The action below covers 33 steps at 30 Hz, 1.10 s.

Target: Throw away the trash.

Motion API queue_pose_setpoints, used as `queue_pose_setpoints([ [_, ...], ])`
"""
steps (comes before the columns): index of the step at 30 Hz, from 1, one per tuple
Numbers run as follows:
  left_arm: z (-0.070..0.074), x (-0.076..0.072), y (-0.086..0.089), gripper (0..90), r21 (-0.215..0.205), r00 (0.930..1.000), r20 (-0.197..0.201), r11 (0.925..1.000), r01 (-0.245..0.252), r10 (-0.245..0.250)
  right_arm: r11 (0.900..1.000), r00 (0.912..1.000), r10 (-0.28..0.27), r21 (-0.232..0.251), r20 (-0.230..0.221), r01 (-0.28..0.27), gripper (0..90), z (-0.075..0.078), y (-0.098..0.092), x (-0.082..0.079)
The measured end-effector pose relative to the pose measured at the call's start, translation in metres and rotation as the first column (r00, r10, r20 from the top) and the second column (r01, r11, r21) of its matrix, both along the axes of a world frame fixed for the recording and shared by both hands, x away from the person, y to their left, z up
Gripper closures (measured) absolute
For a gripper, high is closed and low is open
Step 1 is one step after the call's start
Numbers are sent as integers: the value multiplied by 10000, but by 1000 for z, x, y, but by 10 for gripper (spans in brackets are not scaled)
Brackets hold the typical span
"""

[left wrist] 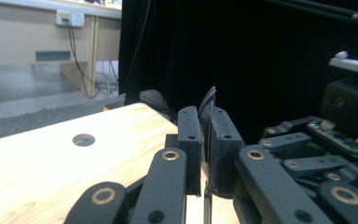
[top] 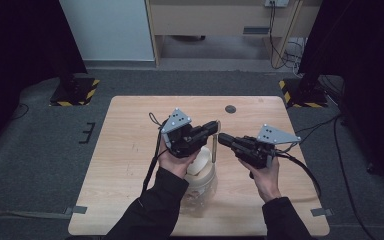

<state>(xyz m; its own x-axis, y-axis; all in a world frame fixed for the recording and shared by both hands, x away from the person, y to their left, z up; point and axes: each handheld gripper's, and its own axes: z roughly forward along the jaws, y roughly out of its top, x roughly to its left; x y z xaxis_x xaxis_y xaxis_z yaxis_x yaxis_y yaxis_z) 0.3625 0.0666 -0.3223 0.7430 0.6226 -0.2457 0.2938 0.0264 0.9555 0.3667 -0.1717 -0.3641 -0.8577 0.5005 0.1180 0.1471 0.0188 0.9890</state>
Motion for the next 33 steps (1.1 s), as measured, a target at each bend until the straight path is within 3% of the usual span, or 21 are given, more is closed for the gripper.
queue_pose_setpoints([
  [6, 10, -5, 9, 845, -479, 9986, 535, 9988, -21, 47, 9981, 9983, -561, -252, 141, 564, 791, 3, -9, 1],
  [8, 13, -7, 14, 845, -538, 9977, 669, 9985, -43, 79, 9961, 9961, -878, -145, -114, 876, 750, -1, -16, 4],
  [11, 18, -9, 22, 844, -620, 9961, 864, 9980, -107, 160, 9877, 9878, -1520, -417, -325, 1506, 707, -10, -29, 9],
  [16, 23, -9, 39, 844, -867, 9935, 1054, 9957, -340, 431, 9631, 9653, -2520, -1148, -684, 2433, 602, -32, -52, 18],
  [22, 28, -10, 65, 844, -1123, 9881, 1223, 9905, -791, 928, 9320, 9352, -3346, -1871, -1156, 3103, 502, -55, -73, 25],
  [27, 24, -10, 88, 844, -818, 9823, 1264, 9883, -1284, 1381, 9125, 9191, -3720, -2328, -1301, 3364, 480, -68, -82, 29],
  [33, 6, -9, 108, 844, -223, 9789, 1042, 9844, -1744, 1757, 8908, 9029, -4067, -2795, -1390, 3582, 426, -80, -89, 31],
])
